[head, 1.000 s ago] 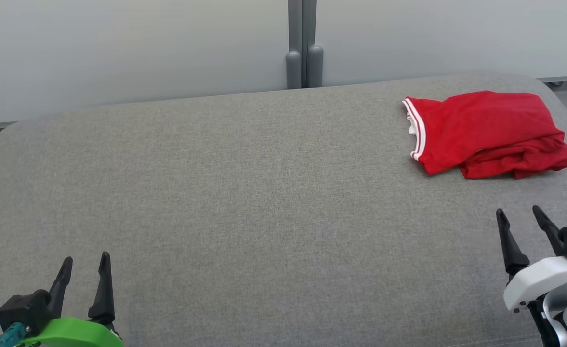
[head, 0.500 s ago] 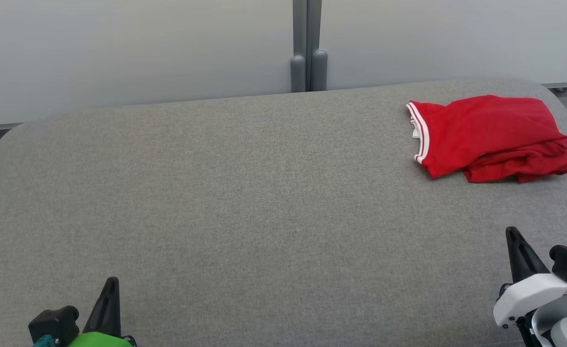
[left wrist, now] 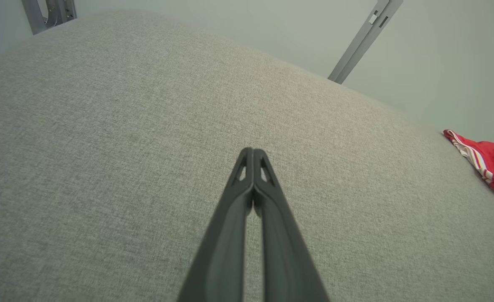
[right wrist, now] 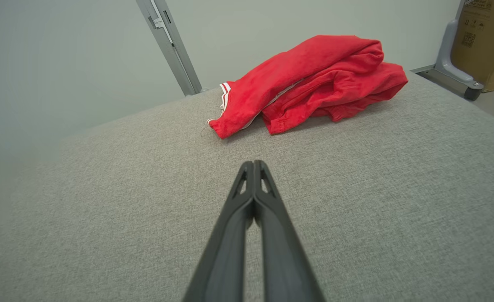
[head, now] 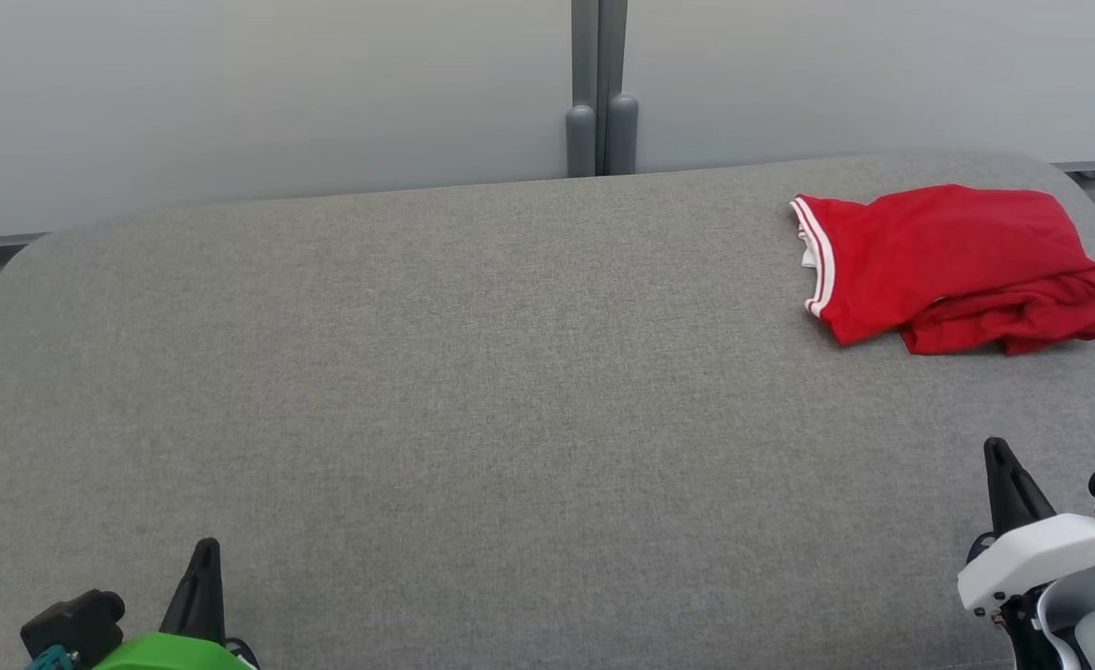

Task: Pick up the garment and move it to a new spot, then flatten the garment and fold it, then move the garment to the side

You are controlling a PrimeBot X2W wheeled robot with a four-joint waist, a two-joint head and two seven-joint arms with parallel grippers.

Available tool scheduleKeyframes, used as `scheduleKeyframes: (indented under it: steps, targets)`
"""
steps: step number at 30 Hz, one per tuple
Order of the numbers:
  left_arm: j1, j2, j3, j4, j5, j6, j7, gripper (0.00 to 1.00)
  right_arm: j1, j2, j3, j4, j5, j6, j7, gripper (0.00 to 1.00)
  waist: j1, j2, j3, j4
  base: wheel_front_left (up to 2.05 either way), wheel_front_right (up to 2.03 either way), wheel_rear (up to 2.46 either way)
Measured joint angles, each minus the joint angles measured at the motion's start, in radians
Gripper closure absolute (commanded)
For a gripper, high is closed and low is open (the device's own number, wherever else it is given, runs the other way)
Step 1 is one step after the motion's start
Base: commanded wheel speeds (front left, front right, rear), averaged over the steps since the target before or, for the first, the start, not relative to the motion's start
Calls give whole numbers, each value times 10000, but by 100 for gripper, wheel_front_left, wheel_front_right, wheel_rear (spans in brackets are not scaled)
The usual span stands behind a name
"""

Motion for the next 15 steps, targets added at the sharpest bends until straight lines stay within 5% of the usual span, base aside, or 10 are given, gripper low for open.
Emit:
scheduleKeyframes:
  steps: [15]
  targets:
    - [-193,-111,357,12,-1438,-167,541,100,-99,466,-543,-88,1592,301,518,100,0,0,17,65,0,0,0]
